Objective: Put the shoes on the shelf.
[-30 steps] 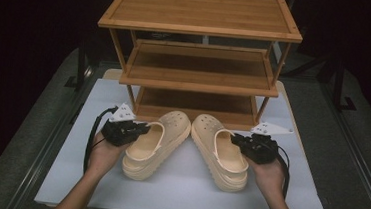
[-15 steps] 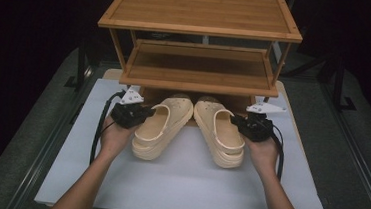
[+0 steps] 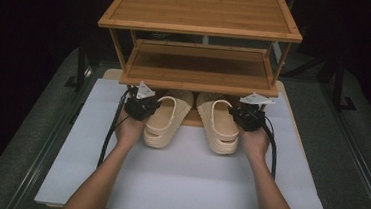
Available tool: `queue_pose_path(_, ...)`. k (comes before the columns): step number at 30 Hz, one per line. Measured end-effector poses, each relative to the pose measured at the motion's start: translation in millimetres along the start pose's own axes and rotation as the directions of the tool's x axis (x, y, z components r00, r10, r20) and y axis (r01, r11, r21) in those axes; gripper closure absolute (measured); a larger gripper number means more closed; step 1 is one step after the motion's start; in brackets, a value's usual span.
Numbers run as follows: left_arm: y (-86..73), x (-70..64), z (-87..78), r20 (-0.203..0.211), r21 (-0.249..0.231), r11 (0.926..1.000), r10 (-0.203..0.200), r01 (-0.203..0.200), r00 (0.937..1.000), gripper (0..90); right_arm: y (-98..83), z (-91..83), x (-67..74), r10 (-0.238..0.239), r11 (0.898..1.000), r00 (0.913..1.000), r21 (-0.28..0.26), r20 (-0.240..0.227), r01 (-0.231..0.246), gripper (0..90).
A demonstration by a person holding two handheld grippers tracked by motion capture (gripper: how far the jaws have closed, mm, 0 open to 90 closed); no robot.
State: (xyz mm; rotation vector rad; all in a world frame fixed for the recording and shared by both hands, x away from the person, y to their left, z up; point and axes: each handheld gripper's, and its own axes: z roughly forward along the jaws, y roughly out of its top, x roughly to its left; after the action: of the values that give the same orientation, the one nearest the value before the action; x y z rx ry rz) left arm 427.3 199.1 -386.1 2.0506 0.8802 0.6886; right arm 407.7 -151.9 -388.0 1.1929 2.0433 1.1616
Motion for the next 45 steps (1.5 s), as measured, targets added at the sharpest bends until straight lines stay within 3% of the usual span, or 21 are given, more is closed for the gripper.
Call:
queue_pose_path(14,5.9,-12.6,19.4,-0.033,-0.013,0.9998,0.013,-0.013,0.9994,83.6,-4.7,16.2,-0.5,-0.007,1.0,0.9991,-0.005,0.042,0.008,84.0)
queue_pose_path(22,6.7,-16.3,22.2,-0.065,-0.015,0.9998,0.009,-0.01,0.9979,82.8,-6.3,20.0,2.2,-0.008,1.0,0.9993,-0.004,0.038,0.008,82.5)
queue_pose_path(29,7.0,-18.3,21.4,-0.056,-0.006,0.9999,0.013,-0.014,0.9984,78.2,-5.9,21.0,5.8,-0.018,1.0,0.9989,-0.005,0.044,0.018,81.1)
queue_pose_path(31,6.9,-16.6,19.4,-0.028,-0.014,0.9999,-0.008,0.007,0.9996,74.4,-6.0,20.4,4.3,-0.002,1.0,0.9996,-0.006,0.028,0.002,76.9)
queue_pose_path(34,7.7,-14.3,15.8,-0.016,-0.022,0.9996,-0.02,0.02,0.9997,59.3,-5.4,17.5,2.8,0.022,1.0,0.9997,-0.017,0.012,-0.021,70.8)
queue_pose_path(37,9.2,-10.7,5.0,0.047,0.0,0.9996,-0.028,0.028,0.9985,46.6,-2.3,9.4,2.0,0.032,0.999,0.9994,-0.018,-0.012,-0.032,58.5)
queue_pose_path(40,8.5,-9.8,-2.8,0.072,0.002,0.9994,-0.034,0.034,0.9968,36.2,-1.5,2.1,1.2,0.043,0.999,0.9984,-0.007,-0.037,-0.043,52.4)
queue_pose_path(41,7.4,-7.3,-14.1,0.101,-0.01,0.9994,-0.032,0.033,0.9944,33.3,-1.8,-8.7,0.0,0.06,0.998,0.9961,0.001,-0.065,-0.06,45.7)
queue_pose_path(43,6.9,-5.6,-20.1,0.11,-0.013,0.9993,-0.035,0.036,0.9933,27.6,-3.4,-17.4,-0.9,0.066,0.998,0.994,0.004,-0.087,-0.066,39.9)
queue_pose_path(45,3.4,-2.3,-37.7,0.174,-0.013,0.9988,-0.045,0.048,0.9837,24.0,-5.9,-26.7,-0.2,0.068,0.998,0.9925,0.022,-0.101,-0.066,35.6)
